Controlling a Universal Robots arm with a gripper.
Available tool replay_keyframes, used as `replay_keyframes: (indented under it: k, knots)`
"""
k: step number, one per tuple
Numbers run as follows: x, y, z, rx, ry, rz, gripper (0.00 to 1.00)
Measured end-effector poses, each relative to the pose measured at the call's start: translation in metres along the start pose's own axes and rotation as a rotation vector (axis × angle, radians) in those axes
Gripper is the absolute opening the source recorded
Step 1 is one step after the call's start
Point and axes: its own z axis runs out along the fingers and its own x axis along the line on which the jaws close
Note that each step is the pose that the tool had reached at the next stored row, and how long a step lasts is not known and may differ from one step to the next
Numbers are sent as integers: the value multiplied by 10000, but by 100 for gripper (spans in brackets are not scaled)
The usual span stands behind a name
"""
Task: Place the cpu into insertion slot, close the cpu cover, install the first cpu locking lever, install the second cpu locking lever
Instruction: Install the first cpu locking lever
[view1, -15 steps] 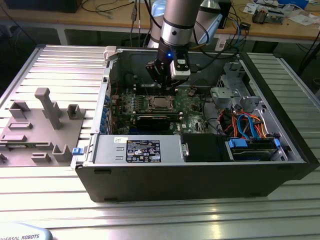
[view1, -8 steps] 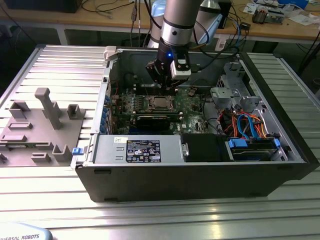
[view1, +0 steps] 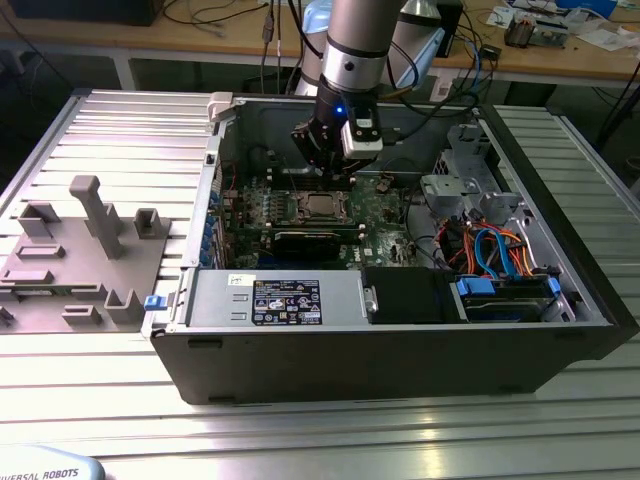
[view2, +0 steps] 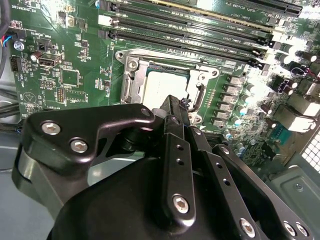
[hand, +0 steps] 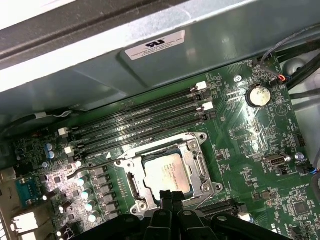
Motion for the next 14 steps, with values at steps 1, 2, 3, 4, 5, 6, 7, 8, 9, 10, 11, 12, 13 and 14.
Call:
replay_keyframes:
  k: [1,2,3,4,5,6,7,8,9,10,11,12,13,14]
  knots:
    - [0,0,0,0,0,-7,11]
    - [0,0,0,1,0,-16,11]
    - [0,0,0,3,-1,-31,11]
    - [0,0,0,3,-1,-45,11]
    - [0,0,0,-9,2,-67,11]
    - [1,0,0,-41,12,-83,11]
    - [1,0,0,-61,18,-95,11]
    - [0,0,0,-78,24,-116,11]
    - [0,0,0,-99,30,-130,11]
    - [0,1,0,-107,32,-143,11]
    - [0,1,1,-108,33,-164,11]
    - [0,0,0,-110,34,-174,11]
    - [0,0,0,-118,37,-184,11]
    - [0,0,0,-123,37,-196,11]
